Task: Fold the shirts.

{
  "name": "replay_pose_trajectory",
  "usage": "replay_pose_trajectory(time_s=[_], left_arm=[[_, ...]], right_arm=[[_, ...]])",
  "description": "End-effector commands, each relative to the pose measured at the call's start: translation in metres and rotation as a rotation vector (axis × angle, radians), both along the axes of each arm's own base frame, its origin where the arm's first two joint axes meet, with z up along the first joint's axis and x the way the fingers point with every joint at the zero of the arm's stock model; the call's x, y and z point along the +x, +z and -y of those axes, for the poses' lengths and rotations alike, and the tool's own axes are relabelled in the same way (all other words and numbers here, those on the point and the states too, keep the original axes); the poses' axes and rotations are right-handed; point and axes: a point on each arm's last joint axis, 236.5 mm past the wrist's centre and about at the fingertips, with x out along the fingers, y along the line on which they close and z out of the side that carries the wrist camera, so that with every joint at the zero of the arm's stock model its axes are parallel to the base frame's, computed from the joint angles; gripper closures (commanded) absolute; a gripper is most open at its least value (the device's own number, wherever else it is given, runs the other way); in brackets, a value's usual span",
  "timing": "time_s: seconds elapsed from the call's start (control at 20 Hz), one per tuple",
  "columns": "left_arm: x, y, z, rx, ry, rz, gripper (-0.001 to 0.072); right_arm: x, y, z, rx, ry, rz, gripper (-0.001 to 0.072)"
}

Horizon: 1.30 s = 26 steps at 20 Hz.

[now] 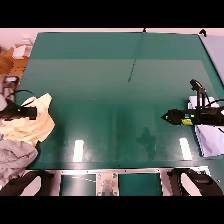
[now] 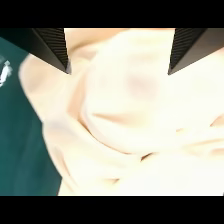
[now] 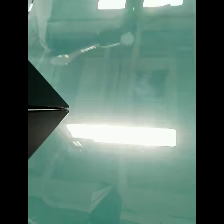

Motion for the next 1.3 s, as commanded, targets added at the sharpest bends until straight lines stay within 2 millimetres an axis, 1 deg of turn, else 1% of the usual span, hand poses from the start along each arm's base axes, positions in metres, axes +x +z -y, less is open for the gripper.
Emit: replay_pose_trajectory(time_s=[0.0, 0.1, 0.15, 0.2, 0.25, 0.35, 0.4, 0.45, 0.5, 0.55, 0.6, 0.65, 0.7, 0.75, 0.8, 0.85, 0.9, 0.95, 1.0, 1.05, 1.15, 1.25], left_arm=[[0.004, -0.060, -0.009, 0.040, -0.104, -0.171, -0.0013], [0.001, -0.082, -0.008, 0.029, -0.109, -0.228, -0.0012], [0.003, -0.089, -0.009, 0.028, -0.112, -0.237, 0.0048], [0.004, -0.092, -0.009, 0.031, -0.117, -0.236, 0.0328], [0.008, -0.091, -0.010, 0.035, -0.120, -0.224, 0.0687], [0.017, -0.077, -0.011, 0.032, -0.106, -0.210, 0.0686], [0.024, -0.062, -0.013, 0.036, -0.095, -0.201, 0.0686], [0.032, -0.042, -0.014, 0.040, -0.083, -0.183, 0.0686], [0.043, -0.014, -0.012, 0.041, -0.076, -0.146, 0.0687], [0.057, 0.018, -0.005, 0.041, -0.085, -0.088, 0.0686], [0.074, 0.059, 0.011, 0.032, -0.112, 0.009, 0.0687], [0.090, 0.101, 0.035, 0.008, -0.154, 0.121, 0.0686], [0.103, 0.148, 0.073, -0.051, -0.219, 0.250, 0.0687], [0.107, 0.190, 0.113, -0.126, -0.291, 0.359, 0.0687], [0.105, 0.228, 0.159, -0.221, -0.370, 0.447, 0.0687], [0.098, 0.253, 0.196, -0.300, -0.428, 0.493, 0.0686], [0.087, 0.267, 0.231, -0.374, -0.480, 0.513, 0.0687], [0.077, 0.272, 0.263, -0.430, -0.532, 0.516, 0.0686], [0.068, 0.268, 0.287, -0.463, -0.572, 0.498, 0.0686], [0.061, 0.258, 0.309, -0.490, -0.600, 0.462, 0.0686], [0.049, 0.230, 0.355, -0.544, -0.659, 0.378, 0.0686], [0.039, 0.197, 0.401, -0.616, -0.705, 0.289, 0.0684]], right_arm=[[0.000, 0.000, 0.000, 0.000, 0.001, 0.000, 0.0695], [0.000, 0.000, 0.000, 0.000, 0.001, 0.000, 0.0695], [0.000, 0.000, 0.000, 0.000, 0.001, 0.000, 0.0694], [0.000, 0.000, 0.000, 0.000, 0.001, 0.000, 0.0695], [0.000, 0.000, 0.000, 0.000, 0.001, 0.000, 0.0695], [0.000, 0.000, 0.000, 0.000, 0.001, 0.000, 0.0694], [0.000, 0.000, 0.000, 0.000, 0.001, 0.000, 0.0695], [0.000, 0.000, 0.000, 0.000, 0.001, 0.000, 0.0695], [0.000, 0.000, 0.000, 0.000, 0.001, 0.000, 0.0695], [0.000, 0.000, 0.000, 0.000, 0.001, 0.000, 0.0694], [0.000, 0.000, 0.000, 0.000, 0.001, 0.000, 0.0695], [0.000, 0.000, 0.000, 0.000, 0.001, 0.000, 0.0694], [0.000, 0.000, 0.000, 0.000, 0.001, 0.000, 0.0695], [0.000, 0.000, 0.000, 0.000, 0.001, 0.000, 0.0695], [0.000, 0.000, 0.000, 0.000, 0.001, 0.000, 0.0694], [0.000, 0.000, 0.000, 0.000, 0.001, 0.000, 0.0695], [0.000, 0.000, 0.000, 0.000, 0.001, 0.000, 0.0695], [0.000, 0.000, 0.000, 0.000, 0.001, 0.000, 0.0694], [0.000, 0.000, 0.000, 0.000, 0.001, 0.000, 0.0694], [0.000, 0.000, 0.000, 0.000, 0.001, 0.000, 0.0695], [0.000, 0.000, 0.000, 0.000, 0.001, 0.000, 0.0694], [0.000, 0.000, 0.000, 0.000, 0.001, 0.000, 0.0695]])
